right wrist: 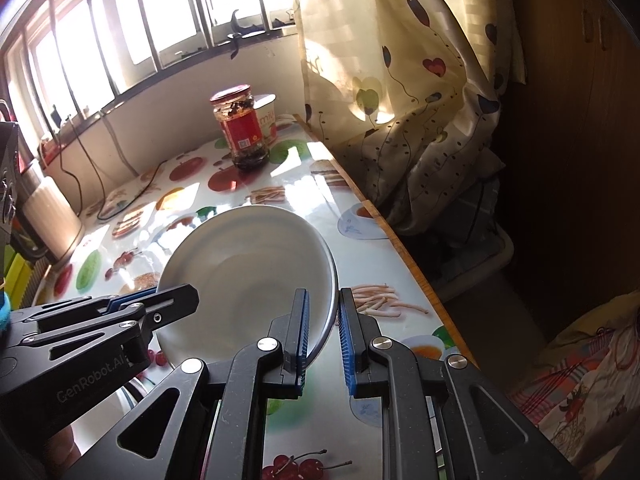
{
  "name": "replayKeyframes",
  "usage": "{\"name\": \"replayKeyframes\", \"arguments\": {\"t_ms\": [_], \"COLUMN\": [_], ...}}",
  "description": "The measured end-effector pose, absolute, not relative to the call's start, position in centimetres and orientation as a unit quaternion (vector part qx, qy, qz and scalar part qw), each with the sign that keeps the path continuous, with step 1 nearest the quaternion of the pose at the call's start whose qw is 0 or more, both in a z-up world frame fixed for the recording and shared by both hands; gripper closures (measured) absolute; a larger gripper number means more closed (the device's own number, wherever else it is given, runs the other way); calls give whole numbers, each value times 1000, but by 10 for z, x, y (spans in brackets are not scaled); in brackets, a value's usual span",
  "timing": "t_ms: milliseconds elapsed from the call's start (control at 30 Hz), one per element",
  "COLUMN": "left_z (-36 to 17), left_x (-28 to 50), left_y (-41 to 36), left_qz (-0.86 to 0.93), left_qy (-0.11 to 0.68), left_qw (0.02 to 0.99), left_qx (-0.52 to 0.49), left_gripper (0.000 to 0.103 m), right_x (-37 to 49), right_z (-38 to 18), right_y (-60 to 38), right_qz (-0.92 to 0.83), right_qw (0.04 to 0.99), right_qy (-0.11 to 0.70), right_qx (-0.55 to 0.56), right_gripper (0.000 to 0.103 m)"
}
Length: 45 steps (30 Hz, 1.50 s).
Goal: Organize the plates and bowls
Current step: 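Lift the white bowl with both grippers and carry it toward the steel bowl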
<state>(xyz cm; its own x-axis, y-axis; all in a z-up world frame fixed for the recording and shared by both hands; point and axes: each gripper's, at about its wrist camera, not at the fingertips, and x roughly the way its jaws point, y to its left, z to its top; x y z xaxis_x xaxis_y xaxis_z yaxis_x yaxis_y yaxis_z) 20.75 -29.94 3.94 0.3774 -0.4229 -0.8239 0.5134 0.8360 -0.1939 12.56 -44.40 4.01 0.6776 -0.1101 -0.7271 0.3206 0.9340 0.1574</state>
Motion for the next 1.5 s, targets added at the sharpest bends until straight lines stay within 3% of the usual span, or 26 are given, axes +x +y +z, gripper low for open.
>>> {"name": "replayKeyframes", "arguments": {"t_ms": [1500], "left_z": [73], "left_x": [154], "left_y": [-195], "left_qz": [-265], "left_qy": [448], "left_qw": [854], "left_qx": [-5], "left_gripper": [88], "right_x": [71], "right_z": [84], "right_y": [-351], "right_qz": [-70], "right_qw": [928], "right_qy": [349], "right_qx": [111], "right_gripper": [88]}}
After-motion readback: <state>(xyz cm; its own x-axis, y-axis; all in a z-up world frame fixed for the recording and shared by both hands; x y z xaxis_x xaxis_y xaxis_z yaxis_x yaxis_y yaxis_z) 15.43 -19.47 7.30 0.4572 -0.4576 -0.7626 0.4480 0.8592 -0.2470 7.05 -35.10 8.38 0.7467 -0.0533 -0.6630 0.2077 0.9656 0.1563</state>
